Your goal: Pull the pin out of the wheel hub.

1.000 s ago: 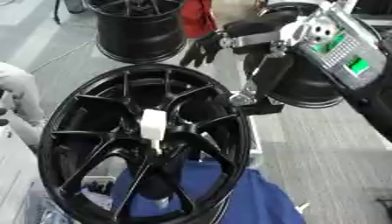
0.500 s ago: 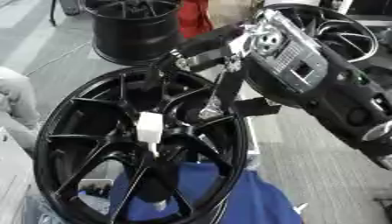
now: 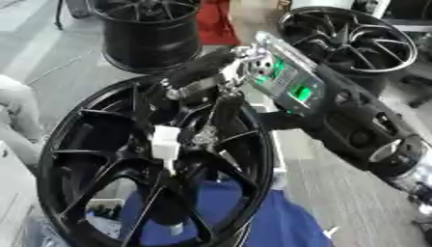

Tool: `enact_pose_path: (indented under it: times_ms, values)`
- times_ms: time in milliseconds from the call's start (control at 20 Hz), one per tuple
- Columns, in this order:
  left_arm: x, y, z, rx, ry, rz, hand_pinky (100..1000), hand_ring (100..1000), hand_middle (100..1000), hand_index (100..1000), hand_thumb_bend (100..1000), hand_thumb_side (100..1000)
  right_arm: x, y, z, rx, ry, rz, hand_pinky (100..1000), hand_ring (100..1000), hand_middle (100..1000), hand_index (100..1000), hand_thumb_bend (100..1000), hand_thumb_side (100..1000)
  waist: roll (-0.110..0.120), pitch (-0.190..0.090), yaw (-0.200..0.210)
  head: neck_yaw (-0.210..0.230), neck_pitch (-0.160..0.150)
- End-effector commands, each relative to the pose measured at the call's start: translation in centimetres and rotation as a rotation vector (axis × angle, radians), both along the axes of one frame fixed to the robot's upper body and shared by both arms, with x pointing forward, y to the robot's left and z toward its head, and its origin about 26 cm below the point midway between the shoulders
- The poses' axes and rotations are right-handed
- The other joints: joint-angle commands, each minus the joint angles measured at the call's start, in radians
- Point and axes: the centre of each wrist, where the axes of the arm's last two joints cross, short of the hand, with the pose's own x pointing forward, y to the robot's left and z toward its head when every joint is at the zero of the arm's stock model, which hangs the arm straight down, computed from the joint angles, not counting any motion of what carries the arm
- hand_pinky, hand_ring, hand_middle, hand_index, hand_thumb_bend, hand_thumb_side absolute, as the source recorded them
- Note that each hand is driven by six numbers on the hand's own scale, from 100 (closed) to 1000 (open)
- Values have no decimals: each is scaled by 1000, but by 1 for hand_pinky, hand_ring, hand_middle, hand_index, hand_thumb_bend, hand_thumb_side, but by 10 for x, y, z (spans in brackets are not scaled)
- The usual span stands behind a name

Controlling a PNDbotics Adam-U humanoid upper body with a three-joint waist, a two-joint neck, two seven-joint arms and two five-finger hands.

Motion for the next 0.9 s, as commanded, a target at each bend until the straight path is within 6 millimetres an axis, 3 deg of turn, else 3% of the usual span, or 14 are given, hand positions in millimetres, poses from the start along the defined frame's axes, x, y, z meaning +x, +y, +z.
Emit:
enact_pose_path:
  times_ms: [50, 450, 900]
  values:
    - [1, 0, 10, 21, -29, -12, 611, 644, 662, 858, 130, 627, 0, 5, 3, -31, -29, 44, 830, 881, 911, 929, 104, 100, 5, -9, 3, -5, -15]
    - [2, 0, 10, 20, -30, -16, 611, 645, 662, 859, 131, 627, 0, 15, -10, -50, -15, 75, 830, 882, 912, 923, 100, 100, 4, -10, 9, -9, -19]
    - [2, 0, 10, 20, -30, -13, 611, 645, 662, 858, 131, 627, 10, 5, -17, -77, -24, 37, 843, 894, 921, 932, 100, 100, 3, -10, 7, -8, -24]
